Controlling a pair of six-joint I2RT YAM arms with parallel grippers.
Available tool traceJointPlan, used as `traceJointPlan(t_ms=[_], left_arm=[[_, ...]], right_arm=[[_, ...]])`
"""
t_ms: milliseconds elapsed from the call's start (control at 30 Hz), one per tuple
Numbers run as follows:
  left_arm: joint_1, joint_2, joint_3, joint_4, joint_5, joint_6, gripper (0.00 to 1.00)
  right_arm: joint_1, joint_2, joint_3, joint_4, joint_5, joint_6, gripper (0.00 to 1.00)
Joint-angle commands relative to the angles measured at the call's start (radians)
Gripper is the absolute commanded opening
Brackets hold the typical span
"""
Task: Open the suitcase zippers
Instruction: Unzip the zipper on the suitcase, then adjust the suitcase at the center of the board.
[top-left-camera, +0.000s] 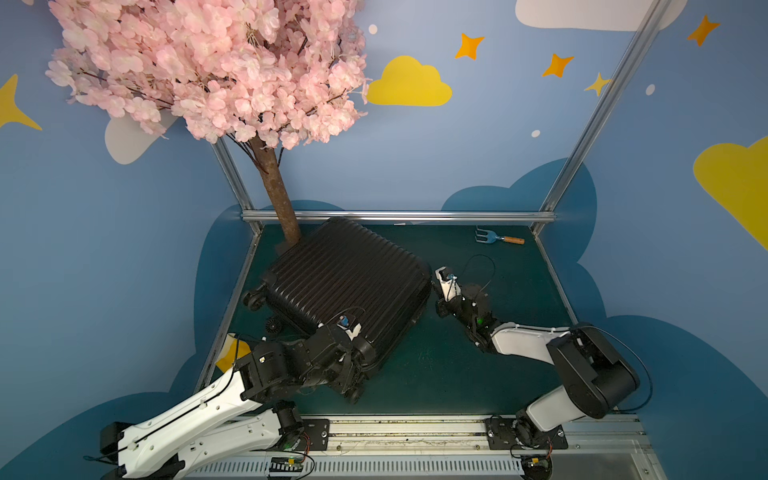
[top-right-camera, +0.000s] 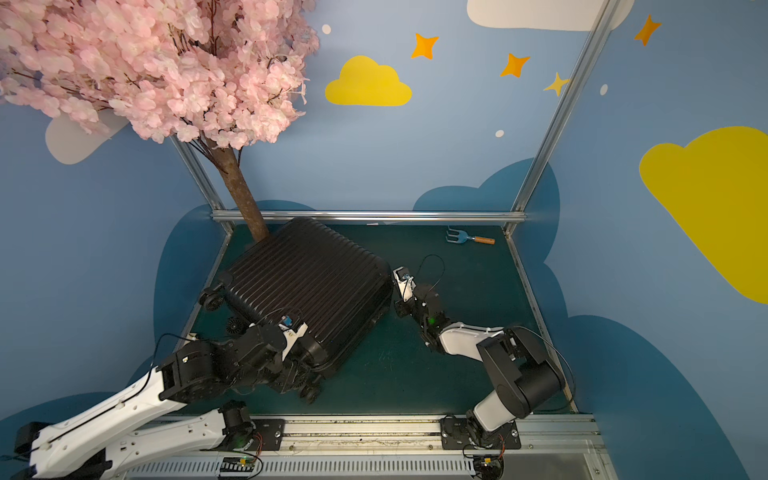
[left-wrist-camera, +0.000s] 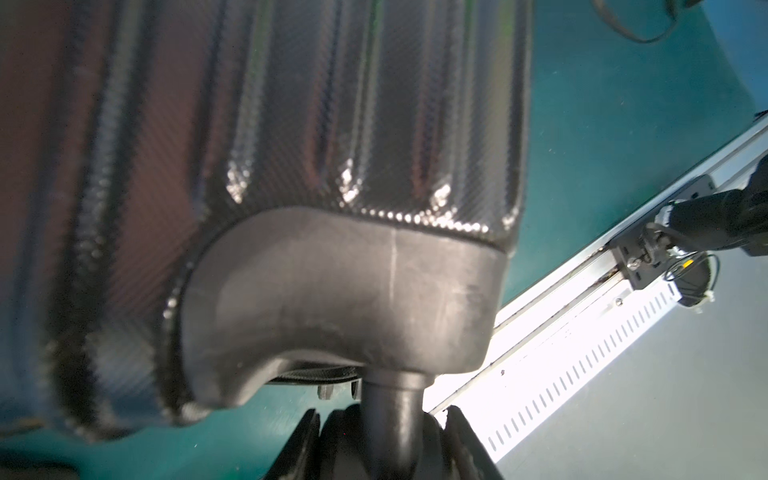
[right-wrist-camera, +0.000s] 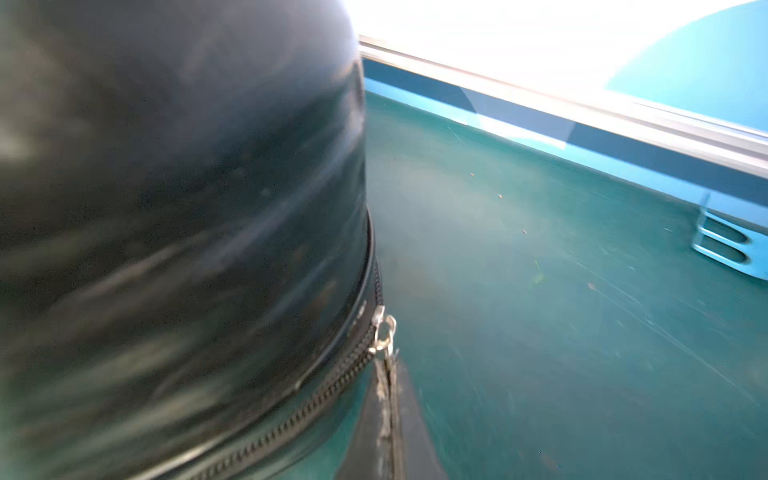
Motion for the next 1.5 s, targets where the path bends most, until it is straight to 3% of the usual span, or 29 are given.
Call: traceJointPlan(t_ms=[0,200,400,667,867,967,1133,1233,1367,1467], left_arm=[[0.042,0.028,0.053,-0.082,-0.159,-0.062,0.39],[0.233,0.1,0.058,-0.038,-0.182,-0.027,0.51],[0.41,0.25,0.094,0.035,-0.229,-0.008,0.58],[0.482,0.474,0.211,0.124,-0.27,0.0,0.71],[0.519,0.574,0.262,0.154,-0.288,-0.014,0.76],[0.533,0.628,0.306,0.176,-0.303,-0.011,0.83],[0.606,0.766,0.455,0.183,-0.28,-0.026,0.89],[0.606,0.825,0.585,0.097,-0.296,-0.045,0.9],[0.57,0.747,0.605,0.04,-0.324,-0.049,0.93],[0.565,0.603,0.473,0.087,-0.214,-0.077,0.93]], right_arm=[[-0.005,-0.114,-0.049,-0.085,0.22,0.035,0.0],[0.011,-0.27,-0.079,-0.265,0.297,0.119,0.0],[0.03,-0.438,-0.102,-0.452,0.201,0.203,0.0],[0.145,-0.574,-0.188,-0.517,0.111,0.298,0.0],[0.242,-0.636,-0.216,-0.574,0.147,0.337,0.0],[0.307,-0.668,-0.231,-0.599,0.18,0.365,0.0],[0.434,-0.659,-0.221,-0.602,0.225,0.398,0.0],[0.518,-0.616,-0.191,-0.604,0.29,0.392,0.0],[0.532,-0.624,-0.186,-0.589,0.306,0.403,0.0],[0.533,-0.626,-0.188,-0.572,0.302,0.393,0.0]])
